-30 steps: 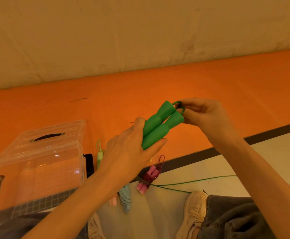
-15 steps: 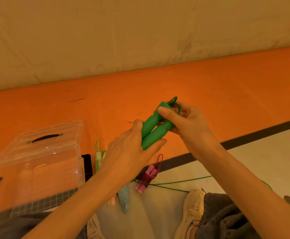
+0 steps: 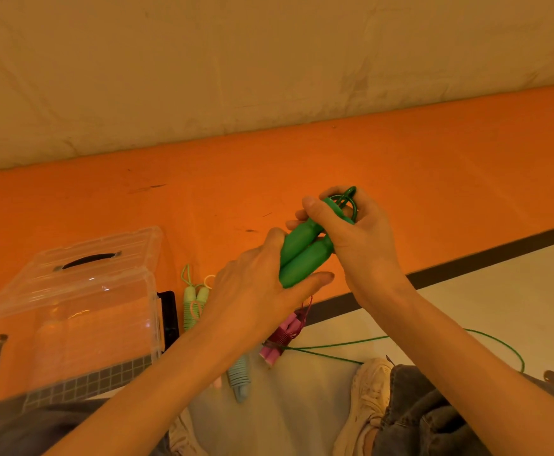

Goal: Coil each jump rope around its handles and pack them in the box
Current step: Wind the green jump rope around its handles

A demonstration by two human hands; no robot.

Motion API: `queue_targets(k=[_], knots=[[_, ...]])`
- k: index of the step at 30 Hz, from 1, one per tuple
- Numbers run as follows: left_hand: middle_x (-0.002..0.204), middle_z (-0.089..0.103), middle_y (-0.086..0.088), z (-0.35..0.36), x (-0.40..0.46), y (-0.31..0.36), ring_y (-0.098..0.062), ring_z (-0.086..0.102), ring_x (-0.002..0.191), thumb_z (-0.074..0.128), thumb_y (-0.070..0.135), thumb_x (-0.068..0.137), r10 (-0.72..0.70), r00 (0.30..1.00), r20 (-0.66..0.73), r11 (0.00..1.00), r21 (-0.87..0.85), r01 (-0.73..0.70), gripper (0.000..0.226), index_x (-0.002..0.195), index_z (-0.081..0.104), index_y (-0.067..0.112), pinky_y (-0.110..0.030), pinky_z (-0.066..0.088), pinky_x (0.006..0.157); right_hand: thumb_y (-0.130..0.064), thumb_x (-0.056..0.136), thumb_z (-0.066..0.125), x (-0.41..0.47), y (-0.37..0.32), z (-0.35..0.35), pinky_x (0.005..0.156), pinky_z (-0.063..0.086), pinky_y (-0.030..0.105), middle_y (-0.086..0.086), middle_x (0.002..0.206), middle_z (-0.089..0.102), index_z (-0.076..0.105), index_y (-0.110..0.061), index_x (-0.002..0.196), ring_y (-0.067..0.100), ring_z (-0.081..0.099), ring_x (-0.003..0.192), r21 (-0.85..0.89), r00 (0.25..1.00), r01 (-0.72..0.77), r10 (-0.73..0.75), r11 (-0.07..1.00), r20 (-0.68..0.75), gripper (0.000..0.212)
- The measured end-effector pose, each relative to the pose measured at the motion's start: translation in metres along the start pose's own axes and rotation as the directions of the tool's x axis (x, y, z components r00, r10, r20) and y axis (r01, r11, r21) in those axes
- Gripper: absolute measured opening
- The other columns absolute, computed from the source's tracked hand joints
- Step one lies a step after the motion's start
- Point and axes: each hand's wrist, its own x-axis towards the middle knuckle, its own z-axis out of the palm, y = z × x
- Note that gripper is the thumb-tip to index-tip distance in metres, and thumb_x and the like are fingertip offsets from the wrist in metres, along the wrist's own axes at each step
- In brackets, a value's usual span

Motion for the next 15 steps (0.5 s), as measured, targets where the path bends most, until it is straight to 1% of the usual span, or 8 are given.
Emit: queue_targets(k=[2, 4, 5, 6, 7, 9, 12, 15], knots=[[0.077, 0.052, 0.01, -0.0029, 0.003, -0.0004, -0.019, 0.056, 0.072, 0.062, 0.057, 0.08, 0.022, 0.999, 0.03, 1.0, 0.0, -0.022, 0.044, 0.101, 0.035, 0.03, -0.035, 0.042, 0.059, -0.003, 0.086, 0.067, 0.0017, -0.0005, -0.0016, 0.067, 0.058, 0.033, 0.018, 0.081, 0.064, 0.053, -0.006, 0.093, 0.026, 0.07, 0.073, -0.016, 1.0, 0.017, -0.018, 1.0, -0.007, 0.016], [0.075, 0.05, 0.01, -0.0056, 0.0049, -0.0022, -0.016, 0.053, 0.067, 0.065, 0.036, 0.084, 0.066, 0.994, 0.086, 0.996, -0.065, -0.061, 0.038, 0.105, 0.034, 0.029, -0.033, 0.038, 0.055, -0.003, 0.087, 0.065, 0.0037, -0.0027, -0.0035, 0.066, 0.057, 0.032, 0.014, 0.076, 0.065, 0.051, -0.006, 0.092, 0.024, 0.069, 0.071, -0.014, 0.999, 0.033, -0.033, 0.999, -0.001, 0.015], [0.075, 0.049, 0.009, -0.0069, 0.0051, -0.0037, -0.013, 0.051, 0.064, 0.065, 0.03, 0.085, 0.083, 0.99, 0.117, 0.992, -0.101, -0.071, 0.037, 0.107, 0.035, 0.028, -0.031, 0.035, 0.054, -0.003, 0.087, 0.065, 0.0045, -0.0037, -0.004, 0.064, 0.056, 0.03, 0.012, 0.073, 0.065, 0.051, -0.006, 0.093, 0.024, 0.069, 0.068, -0.008, 0.999, 0.037, -0.037, 0.999, 0.001, 0.015], [0.074, 0.049, 0.009, -0.008, 0.0052, -0.0047, -0.012, 0.049, 0.062, 0.065, 0.028, 0.085, 0.097, 0.985, 0.14, 0.989, -0.121, -0.08, 0.037, 0.107, 0.036, 0.026, -0.031, 0.033, 0.053, -0.003, 0.088, 0.064, 0.0045, -0.0046, -0.004, 0.062, 0.055, 0.028, 0.01, 0.071, 0.065, 0.051, -0.006, 0.093, 0.023, 0.069, 0.067, 0.004, 0.999, 0.039, -0.039, 0.999, 0.003, 0.015], [0.074, 0.05, 0.008, -0.0084, 0.0051, -0.0056, -0.011, 0.049, 0.062, 0.067, 0.03, 0.084, 0.109, 0.983, 0.144, 0.988, -0.128, -0.091, 0.037, 0.107, 0.038, 0.025, -0.031, 0.033, 0.053, -0.003, 0.088, 0.064, 0.0044, -0.005, -0.0039, 0.061, 0.055, 0.027, 0.01, 0.07, 0.065, 0.051, -0.006, 0.093, 0.023, 0.069, 0.065, 0.016, 0.999, 0.041, -0.041, 0.999, 0.005, 0.015], [0.073, 0.052, 0.009, -0.0086, 0.0051, -0.0064, -0.011, 0.051, 0.063, 0.07, 0.037, 0.081, 0.113, 0.989, 0.098, 0.987, -0.13, -0.099, 0.038, 0.105, 0.043, 0.028, -0.033, 0.036, 0.054, -0.002, 0.088, 0.063, 0.0038, -0.0053, -0.0032, 0.06, 0.054, 0.027, 0.011, 0.07, 0.064, 0.051, -0.006, 0.094, 0.023, 0.068, 0.064, 0.032, 0.999, 0.047, -0.047, 0.998, 0.003, 0.015], [0.07, 0.056, 0.011, -0.0099, 0.007, -0.0071, -0.01, 0.055, 0.065, 0.075, 0.046, 0.072, 0.039, 0.999, 0.017, 0.991, -0.132, -0.036, 0.039, 0.1, 0.049, 0.037, -0.033, 0.045, 0.059, -0.002, 0.089, 0.063, 0.0037, -0.005, -0.0025, 0.06, 0.054, 0.026, 0.012, 0.071, 0.064, 0.05, -0.006, 0.094, 0.023, 0.069, 0.065, 0.049, 0.999, 0.051, -0.051, 0.998, -0.009, 0.014], [0.07, 0.055, 0.013, -0.0085, 0.0051, -0.0051, -0.011, 0.056, 0.069, 0.073, 0.05, 0.072, -0.002, 1.0, -0.001, 0.997, -0.076, 0.002, 0.038, 0.098, 0.049, 0.037, -0.033, 0.046, 0.06, -0.003, 0.089, 0.063, 0.0038, -0.0038, -0.0021, 0.061, 0.055, 0.027, 0.014, 0.073, 0.064, 0.051, -0.005, 0.095, 0.026, 0.069, 0.066, 0.045, 0.999, 0.049, -0.048, 0.998, -0.021, 0.014]])
